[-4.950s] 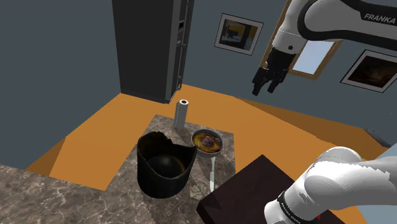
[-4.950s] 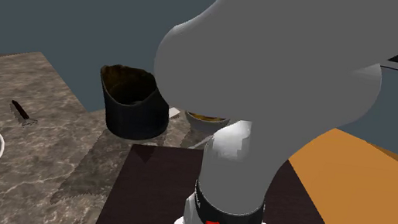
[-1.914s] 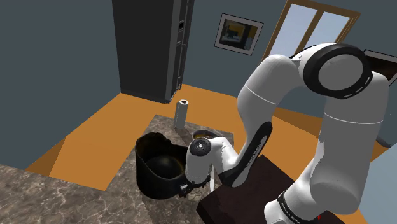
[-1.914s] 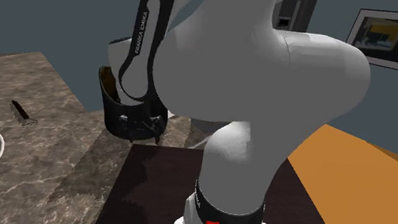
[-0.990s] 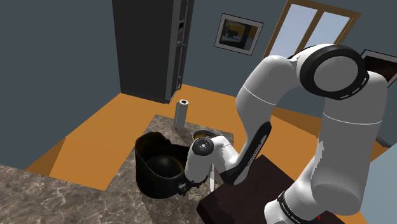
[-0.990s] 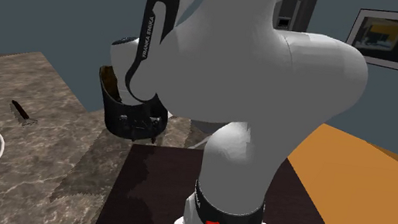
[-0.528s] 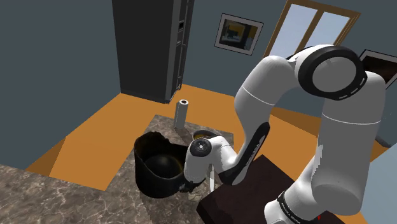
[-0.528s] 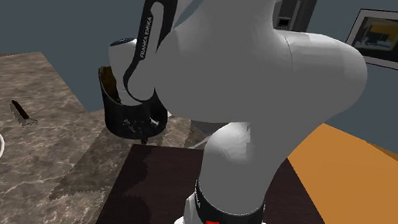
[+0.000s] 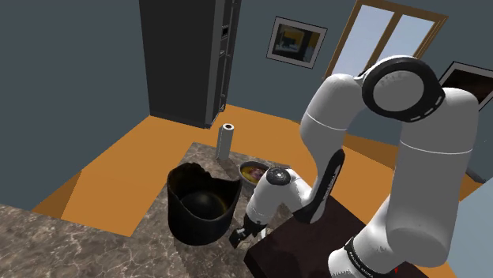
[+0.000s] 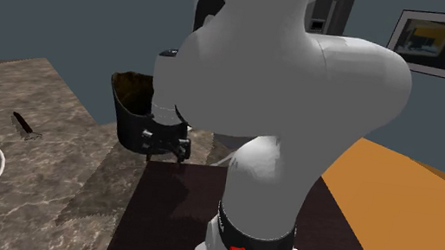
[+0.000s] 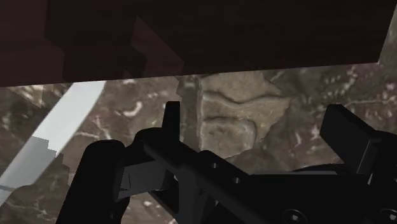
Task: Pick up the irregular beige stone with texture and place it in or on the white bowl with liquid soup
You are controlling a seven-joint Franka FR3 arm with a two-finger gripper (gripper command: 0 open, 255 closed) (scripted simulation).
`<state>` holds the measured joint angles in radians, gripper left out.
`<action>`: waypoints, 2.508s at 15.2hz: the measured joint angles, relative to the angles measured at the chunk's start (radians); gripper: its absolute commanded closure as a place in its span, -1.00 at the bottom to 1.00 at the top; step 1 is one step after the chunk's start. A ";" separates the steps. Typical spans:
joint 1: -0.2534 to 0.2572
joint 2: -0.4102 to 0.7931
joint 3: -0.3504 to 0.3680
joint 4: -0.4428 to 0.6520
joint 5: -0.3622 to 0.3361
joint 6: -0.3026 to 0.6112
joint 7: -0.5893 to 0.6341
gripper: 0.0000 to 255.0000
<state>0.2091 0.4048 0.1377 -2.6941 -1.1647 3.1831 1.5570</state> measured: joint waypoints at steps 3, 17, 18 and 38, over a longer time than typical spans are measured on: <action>0.178 0.057 -0.175 0.042 -0.101 0.083 0.119 -1.00; 0.370 0.125 -0.350 0.080 -0.108 0.175 0.169 1.00; 0.371 0.125 -0.350 0.080 -0.108 0.175 0.169 1.00; -0.597 -0.161 0.653 -0.126 0.415 -0.146 -0.379 1.00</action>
<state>-0.3878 0.2443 0.7911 -2.8204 -0.7497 3.0368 1.1784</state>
